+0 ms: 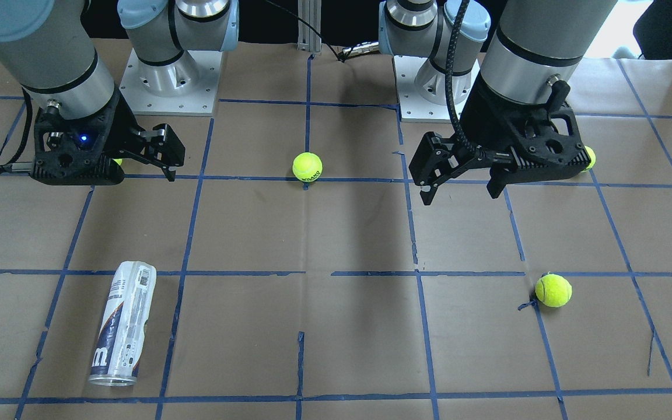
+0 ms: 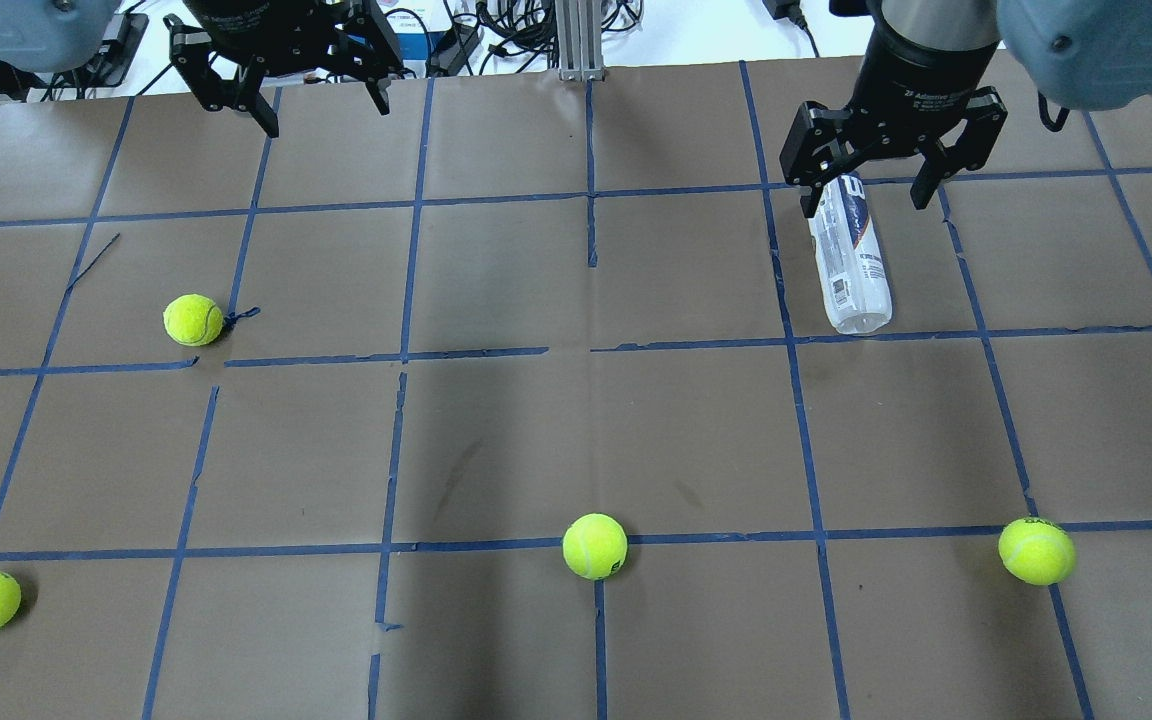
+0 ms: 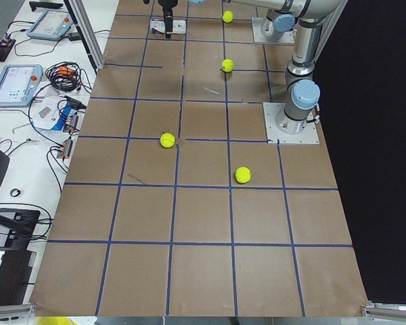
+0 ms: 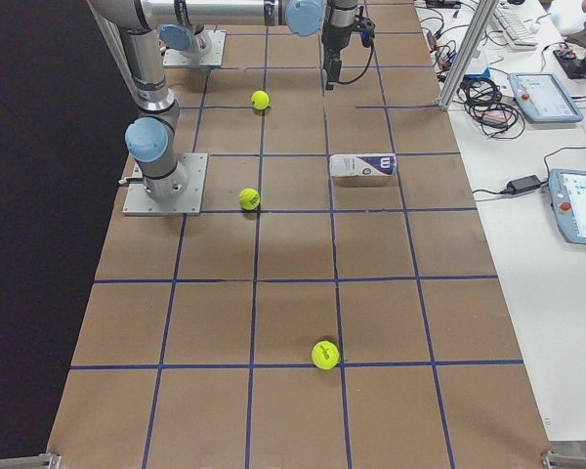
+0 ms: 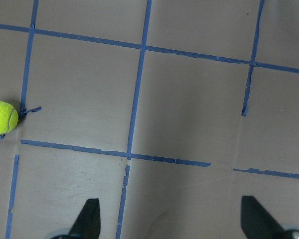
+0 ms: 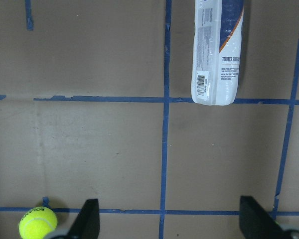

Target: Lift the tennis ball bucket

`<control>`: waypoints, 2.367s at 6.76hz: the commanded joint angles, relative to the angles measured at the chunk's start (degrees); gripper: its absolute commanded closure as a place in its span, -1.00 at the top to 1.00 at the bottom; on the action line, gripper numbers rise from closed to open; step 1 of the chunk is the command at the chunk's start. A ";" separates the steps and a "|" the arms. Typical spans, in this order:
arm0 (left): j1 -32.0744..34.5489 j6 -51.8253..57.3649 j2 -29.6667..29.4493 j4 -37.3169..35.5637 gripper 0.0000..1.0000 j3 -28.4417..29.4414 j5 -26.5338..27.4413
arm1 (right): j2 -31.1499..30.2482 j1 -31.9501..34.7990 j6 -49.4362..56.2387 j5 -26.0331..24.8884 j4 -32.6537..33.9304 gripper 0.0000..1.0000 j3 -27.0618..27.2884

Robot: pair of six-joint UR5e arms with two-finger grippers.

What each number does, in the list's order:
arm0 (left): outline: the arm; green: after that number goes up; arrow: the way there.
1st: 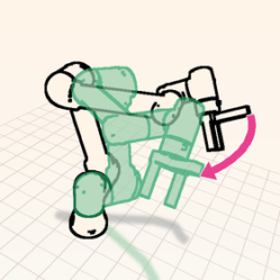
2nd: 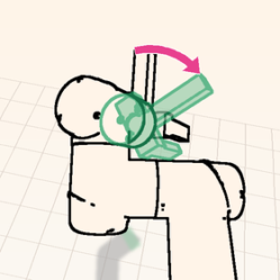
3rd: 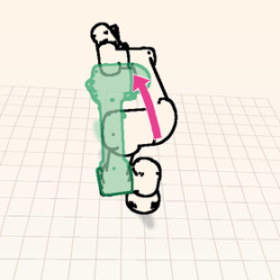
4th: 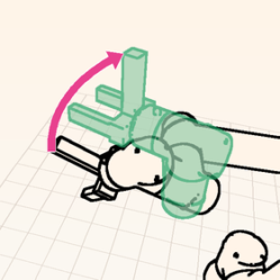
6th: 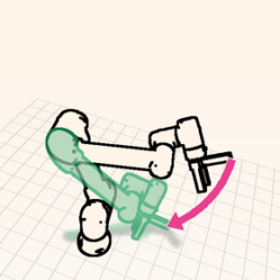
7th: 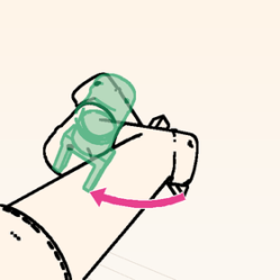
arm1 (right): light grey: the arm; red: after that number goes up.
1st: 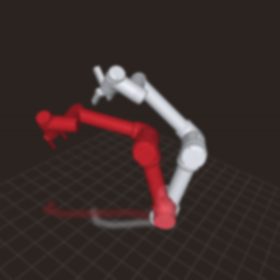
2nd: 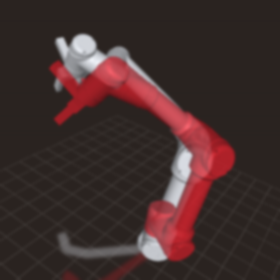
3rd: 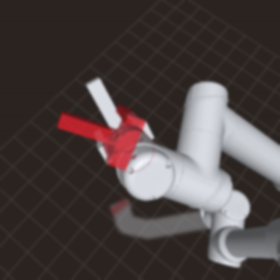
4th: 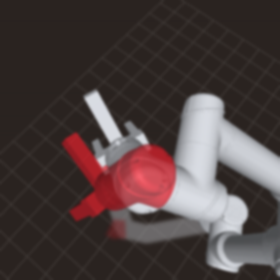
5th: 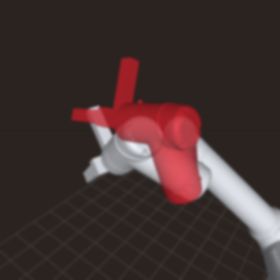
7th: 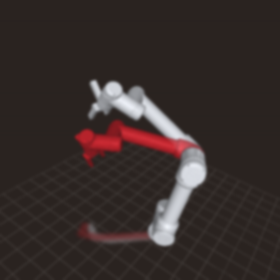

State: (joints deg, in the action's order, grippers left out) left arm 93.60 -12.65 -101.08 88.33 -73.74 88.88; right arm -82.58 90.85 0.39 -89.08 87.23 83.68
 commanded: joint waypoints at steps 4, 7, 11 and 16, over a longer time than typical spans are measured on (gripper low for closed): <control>-0.09 0.00 0.00 0.00 1.00 0.09 -0.02 | 0.05 -0.33 -0.74 1.11 -0.30 1.00 0.44; -0.09 0.00 0.09 0.09 1.00 0.09 0.24 | 0.14 -0.59 0.13 0.84 -0.30 1.00 0.44; -0.09 0.00 0.09 0.26 1.00 -0.09 0.24 | 0.31 -0.50 -0.12 0.67 -0.30 1.00 0.44; -0.18 0.00 1.50 -0.35 1.00 -3.52 0.42 | 1.46 -0.41 -0.04 0.58 1.19 1.00 0.00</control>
State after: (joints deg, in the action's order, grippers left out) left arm 93.47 -12.63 -99.76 88.10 -76.90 89.38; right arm -81.17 90.44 0.36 -88.53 88.33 83.84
